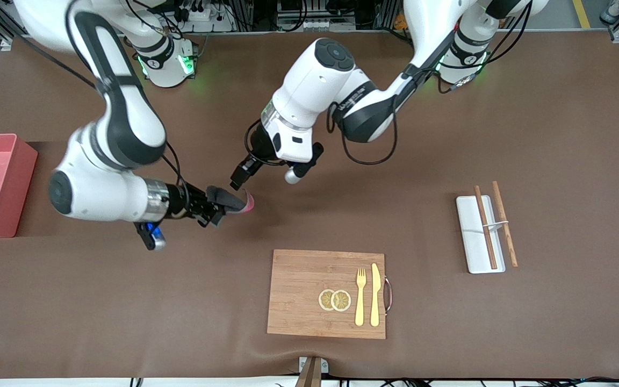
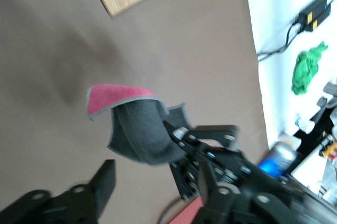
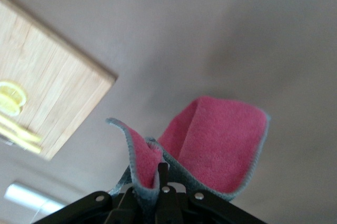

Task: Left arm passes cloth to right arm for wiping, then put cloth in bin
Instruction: 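Release the cloth from the left gripper and withdraw it toward the tray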

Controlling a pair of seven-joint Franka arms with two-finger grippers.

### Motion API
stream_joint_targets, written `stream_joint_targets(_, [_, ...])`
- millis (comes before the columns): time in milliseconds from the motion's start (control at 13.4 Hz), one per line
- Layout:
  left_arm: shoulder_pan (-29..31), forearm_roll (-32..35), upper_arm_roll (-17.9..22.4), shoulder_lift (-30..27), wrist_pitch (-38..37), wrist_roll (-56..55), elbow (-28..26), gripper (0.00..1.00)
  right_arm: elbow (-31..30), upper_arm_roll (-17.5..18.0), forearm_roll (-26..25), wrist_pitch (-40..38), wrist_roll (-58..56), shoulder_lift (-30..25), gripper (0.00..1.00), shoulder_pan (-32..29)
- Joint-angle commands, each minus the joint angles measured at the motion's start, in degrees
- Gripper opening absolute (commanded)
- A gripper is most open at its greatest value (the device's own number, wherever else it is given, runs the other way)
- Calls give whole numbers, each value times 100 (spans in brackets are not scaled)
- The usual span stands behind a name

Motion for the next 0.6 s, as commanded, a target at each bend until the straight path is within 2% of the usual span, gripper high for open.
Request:
stream_joint_targets(0, [396, 114, 11, -521, -860, 236, -64, 100, 70, -7, -459, 161, -1135, 488, 0, -198])
stream_joint_targets(75, [572, 105, 2, -705, -1176, 533, -73, 100, 35, -25, -757, 161, -1506, 559, 0, -365])
stream_joint_targets(299, [1160, 52, -50, -1084, -2152, 1597, -82, 100, 34, -34, -2065, 161, -2437, 665, 0, -1075])
stream_joint_targets(523, [1688, 35, -50, -1322, -2820, 3045, -196, 100, 52, -34, -2718, 406, -4526, 744, 0, -2033])
